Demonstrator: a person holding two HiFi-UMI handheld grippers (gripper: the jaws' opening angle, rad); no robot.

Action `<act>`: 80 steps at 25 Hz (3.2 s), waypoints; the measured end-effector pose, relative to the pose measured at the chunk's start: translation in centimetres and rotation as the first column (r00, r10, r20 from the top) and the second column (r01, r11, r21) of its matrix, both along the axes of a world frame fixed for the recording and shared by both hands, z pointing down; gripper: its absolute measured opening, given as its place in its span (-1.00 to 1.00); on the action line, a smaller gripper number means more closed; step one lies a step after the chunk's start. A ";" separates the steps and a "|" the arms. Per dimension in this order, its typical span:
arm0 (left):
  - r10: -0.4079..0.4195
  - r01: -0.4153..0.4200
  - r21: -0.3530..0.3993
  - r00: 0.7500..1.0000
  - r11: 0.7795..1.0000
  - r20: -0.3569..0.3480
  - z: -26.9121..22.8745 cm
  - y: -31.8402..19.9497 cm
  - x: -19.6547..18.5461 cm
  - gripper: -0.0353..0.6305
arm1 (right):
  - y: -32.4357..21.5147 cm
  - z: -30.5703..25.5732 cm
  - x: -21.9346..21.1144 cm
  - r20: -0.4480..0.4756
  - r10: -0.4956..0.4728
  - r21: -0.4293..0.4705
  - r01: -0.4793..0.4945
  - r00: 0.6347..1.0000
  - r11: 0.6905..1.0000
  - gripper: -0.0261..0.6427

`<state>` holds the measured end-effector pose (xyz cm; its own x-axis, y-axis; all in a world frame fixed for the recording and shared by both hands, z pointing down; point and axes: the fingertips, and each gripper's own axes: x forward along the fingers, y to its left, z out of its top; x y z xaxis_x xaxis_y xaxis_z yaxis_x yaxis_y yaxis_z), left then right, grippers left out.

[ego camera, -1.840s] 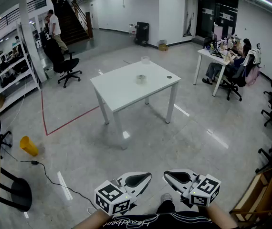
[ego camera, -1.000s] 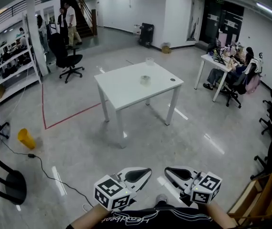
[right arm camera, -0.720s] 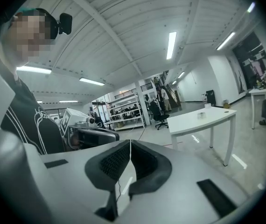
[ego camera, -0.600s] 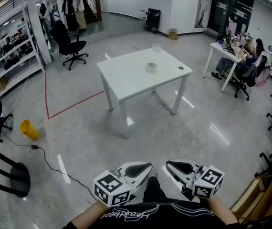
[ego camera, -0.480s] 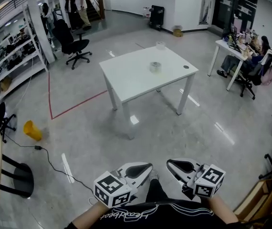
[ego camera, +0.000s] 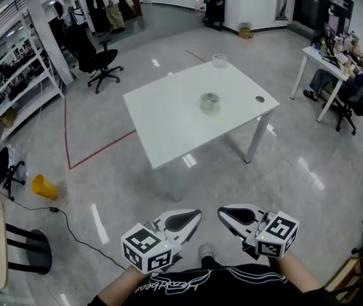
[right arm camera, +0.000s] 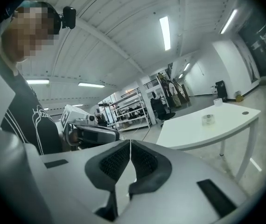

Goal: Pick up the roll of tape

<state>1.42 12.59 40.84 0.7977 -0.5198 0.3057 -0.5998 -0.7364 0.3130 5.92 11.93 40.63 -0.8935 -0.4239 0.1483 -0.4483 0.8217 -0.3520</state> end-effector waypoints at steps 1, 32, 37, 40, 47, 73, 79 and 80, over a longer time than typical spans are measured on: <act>-0.003 0.003 0.010 1.000 1.000 0.001 -0.6 -1.6 0.3 -0.88 | -1.6 -0.5 0.3 0.012 -0.003 0.003 0.003 1.000 1.000 -0.88; 0.081 -0.084 -0.049 0.995 0.995 -0.056 1.1 -27.5 0.9 -0.88 | -27.1 0.5 1.6 -0.057 0.097 0.004 -0.097 0.994 0.995 -0.88; 0.094 -0.099 -0.081 0.994 0.992 -0.063 2.4 -33.3 -0.8 -0.88 | -32.7 1.9 0.0 -0.071 0.124 -0.018 -0.125 0.990 0.992 -0.88; 0.087 -0.094 -0.115 0.994 0.989 -0.070 3.7 -35.6 -1.1 -0.88 | -34.8 3.0 -0.6 -0.095 0.129 -0.038 -0.133 0.987 0.990 -0.88; 0.117 -0.125 -0.138 0.991 0.983 -0.060 4.5 -39.0 -1.2 -0.88 | -38.6 3.9 -0.7 -0.110 0.145 -0.047 -0.151 0.983 0.987 -0.88; 0.054 -0.081 -0.274 0.993 0.958 -0.105 8.7 -46.0 -4.6 -0.88 | -49.9 16.6 -1.9 -0.651 0.035 0.047 -0.006 0.759 0.999 -0.50; 0.036 -0.072 -0.304 0.992 0.950 -0.122 9.7 -46.7 -5.0 -0.88 | -51.3 19.4 -1.6 -0.782 0.015 0.054 0.044 0.624 0.998 -0.50; 0.035 -0.072 -0.308 0.992 0.949 -0.125 9.8 -46.7 -5.0 -0.88 | -51.4 19.8 -1.5 -0.797 0.004 0.044 0.051 0.604 0.998 -0.50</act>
<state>-3.62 -34.12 50.64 0.8615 -0.3691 0.3486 -0.5077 -0.6215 0.5967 4.38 -39.47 60.40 -0.4435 -0.4364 0.7829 -0.5085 0.8418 0.1812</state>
